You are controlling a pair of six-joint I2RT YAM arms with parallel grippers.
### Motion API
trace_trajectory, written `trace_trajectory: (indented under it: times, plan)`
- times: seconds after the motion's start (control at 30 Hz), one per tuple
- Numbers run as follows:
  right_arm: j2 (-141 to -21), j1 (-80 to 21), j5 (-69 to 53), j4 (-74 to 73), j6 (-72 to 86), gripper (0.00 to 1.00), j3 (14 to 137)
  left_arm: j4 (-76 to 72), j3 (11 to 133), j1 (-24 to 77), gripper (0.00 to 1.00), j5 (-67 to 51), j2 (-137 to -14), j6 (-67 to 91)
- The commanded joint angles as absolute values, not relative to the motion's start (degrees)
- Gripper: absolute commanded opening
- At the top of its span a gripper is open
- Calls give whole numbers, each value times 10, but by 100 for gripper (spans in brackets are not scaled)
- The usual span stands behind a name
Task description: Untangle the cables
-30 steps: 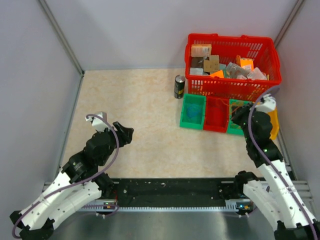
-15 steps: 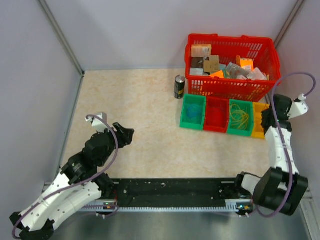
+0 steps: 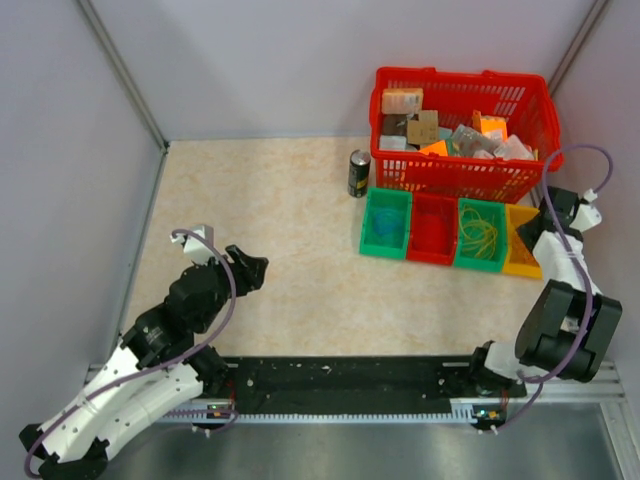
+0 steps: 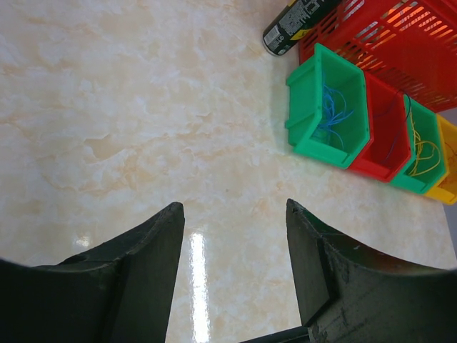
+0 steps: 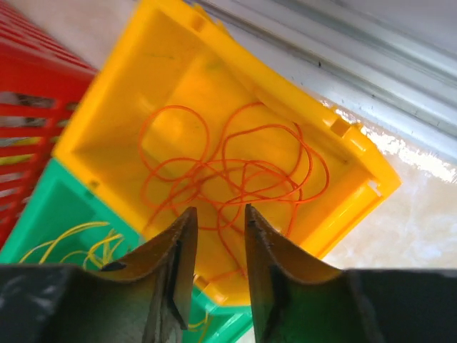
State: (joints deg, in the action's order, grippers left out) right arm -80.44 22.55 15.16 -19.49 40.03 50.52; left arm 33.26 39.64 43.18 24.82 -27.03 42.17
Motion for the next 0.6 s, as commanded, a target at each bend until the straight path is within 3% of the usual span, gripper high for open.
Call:
trace_trajectory:
  times: [0.0,0.07,0.1,0.23,0.33,0.57]
  plan:
    - [-717,229,129,-191,371,48,551,310,408,431,63,235,-282,419]
    - [-686,227,125,-202,368,77,556,305,405,431,63,230,-287,423]
    - [-674,225,128,-211,363,80,560,303,403,431,63,229,-288,424]
    - [-616,208,155,-263,345,82,578,289,391,431,63,222,-287,428]
    - [-576,137,205,-280,298,82,587,277,384,431,66,214,-293,428]
    - [-545,-166,277,-334,260,82,532,275,384,431,72,207,-305,420]
